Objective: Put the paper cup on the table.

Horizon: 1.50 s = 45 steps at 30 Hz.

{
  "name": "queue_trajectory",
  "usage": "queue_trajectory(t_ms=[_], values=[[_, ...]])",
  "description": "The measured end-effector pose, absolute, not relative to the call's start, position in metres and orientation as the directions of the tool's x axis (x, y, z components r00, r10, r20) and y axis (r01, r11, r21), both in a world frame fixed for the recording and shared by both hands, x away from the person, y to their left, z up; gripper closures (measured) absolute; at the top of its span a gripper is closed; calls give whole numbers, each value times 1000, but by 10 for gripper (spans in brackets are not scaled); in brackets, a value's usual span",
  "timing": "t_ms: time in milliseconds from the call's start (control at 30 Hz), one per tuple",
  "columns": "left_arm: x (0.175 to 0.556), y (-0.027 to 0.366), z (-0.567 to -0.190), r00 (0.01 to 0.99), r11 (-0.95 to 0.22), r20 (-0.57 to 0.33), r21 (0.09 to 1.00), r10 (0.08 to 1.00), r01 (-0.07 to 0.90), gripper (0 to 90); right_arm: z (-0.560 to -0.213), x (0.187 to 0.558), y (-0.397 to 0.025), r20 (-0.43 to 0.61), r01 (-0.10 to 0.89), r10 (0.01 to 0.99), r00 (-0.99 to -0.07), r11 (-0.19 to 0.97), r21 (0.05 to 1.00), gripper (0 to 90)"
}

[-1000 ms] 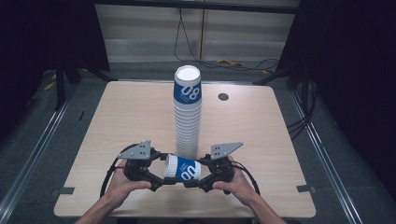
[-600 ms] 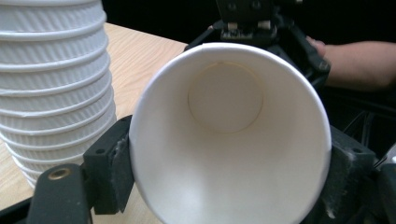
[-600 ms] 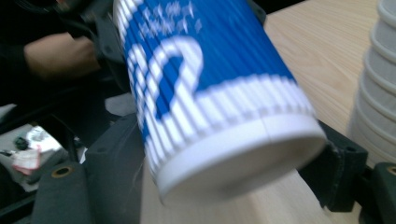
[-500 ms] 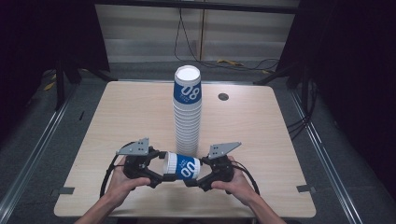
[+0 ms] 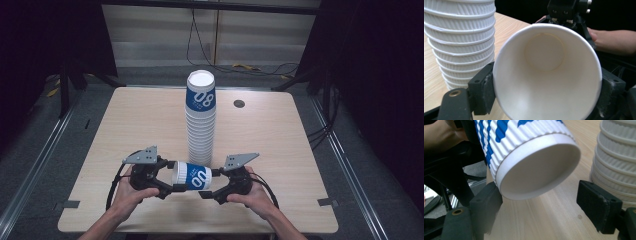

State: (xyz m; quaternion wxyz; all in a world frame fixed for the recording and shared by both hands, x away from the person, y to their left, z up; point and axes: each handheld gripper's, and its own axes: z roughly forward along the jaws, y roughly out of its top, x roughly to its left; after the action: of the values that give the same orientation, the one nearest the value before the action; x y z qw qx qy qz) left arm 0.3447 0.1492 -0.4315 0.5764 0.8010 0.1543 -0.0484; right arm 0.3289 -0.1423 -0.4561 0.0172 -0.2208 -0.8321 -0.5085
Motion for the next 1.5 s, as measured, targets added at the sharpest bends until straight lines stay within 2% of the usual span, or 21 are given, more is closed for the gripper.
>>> queue_trajectory(t_ms=[600,933,1167,1300,1500], values=[[363,181,-433,896,-266,-322,874,307,406,191,-453,333,-167,220,401,476,-852,322,857,181],[373,205,-425,877,-325,-267,853,400,408,187,-450,331,-175,213,408,508,-834,308,860,167],[376,223,-421,851,-298,-256,858,459,418,176,-447,323,-186,205,420,553,-808,295,858,153],[382,234,-415,838,-311,-229,854,495,417,178,-443,313,-201,162,413,616,-771,289,864,143],[389,235,-405,822,-327,-191,851,537,411,179,-446,313,-215,168,433,647,-744,274,859,147]])
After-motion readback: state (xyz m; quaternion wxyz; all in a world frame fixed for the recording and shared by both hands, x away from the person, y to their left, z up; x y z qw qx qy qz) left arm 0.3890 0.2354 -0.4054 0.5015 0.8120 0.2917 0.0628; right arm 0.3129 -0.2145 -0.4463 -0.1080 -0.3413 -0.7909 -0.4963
